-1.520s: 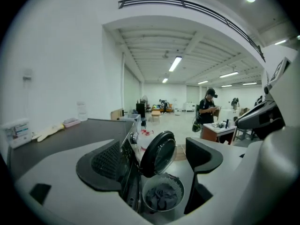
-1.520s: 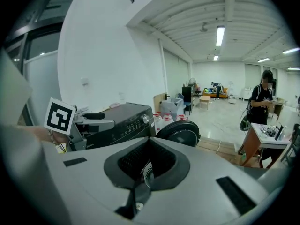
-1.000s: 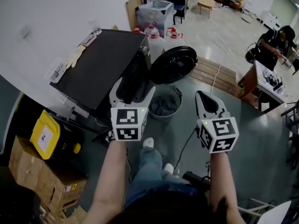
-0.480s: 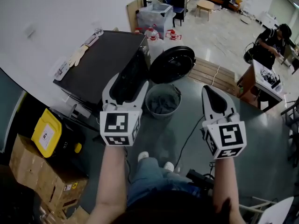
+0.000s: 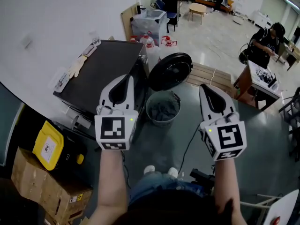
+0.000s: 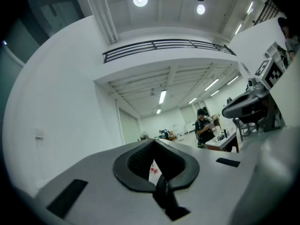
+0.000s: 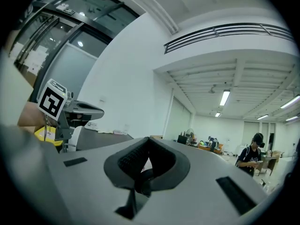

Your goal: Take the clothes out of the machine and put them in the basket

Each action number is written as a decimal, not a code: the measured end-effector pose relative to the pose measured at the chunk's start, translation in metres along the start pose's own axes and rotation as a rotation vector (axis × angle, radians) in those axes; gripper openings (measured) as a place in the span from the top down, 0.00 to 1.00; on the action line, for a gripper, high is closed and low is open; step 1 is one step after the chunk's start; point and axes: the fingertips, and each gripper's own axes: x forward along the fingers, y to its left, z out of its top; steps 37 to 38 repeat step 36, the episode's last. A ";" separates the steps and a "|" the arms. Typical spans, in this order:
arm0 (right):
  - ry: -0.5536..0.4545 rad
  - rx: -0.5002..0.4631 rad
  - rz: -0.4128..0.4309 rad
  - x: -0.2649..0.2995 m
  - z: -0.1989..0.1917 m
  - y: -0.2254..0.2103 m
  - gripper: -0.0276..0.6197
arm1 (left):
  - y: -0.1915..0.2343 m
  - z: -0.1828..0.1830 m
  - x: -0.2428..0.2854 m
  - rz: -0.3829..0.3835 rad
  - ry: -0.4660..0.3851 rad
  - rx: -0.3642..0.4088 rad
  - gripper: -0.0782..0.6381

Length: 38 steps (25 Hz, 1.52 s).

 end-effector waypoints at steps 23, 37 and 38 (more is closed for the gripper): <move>-0.035 -0.001 -0.104 0.017 0.025 -0.020 0.95 | 0.034 0.038 0.012 0.011 -0.102 0.091 0.89; -0.077 -0.046 -0.087 0.032 0.045 -0.013 0.95 | 0.046 0.042 0.020 -0.003 -0.112 0.092 0.89; -0.077 -0.046 -0.087 0.032 0.045 -0.013 0.95 | 0.046 0.042 0.020 -0.003 -0.112 0.092 0.89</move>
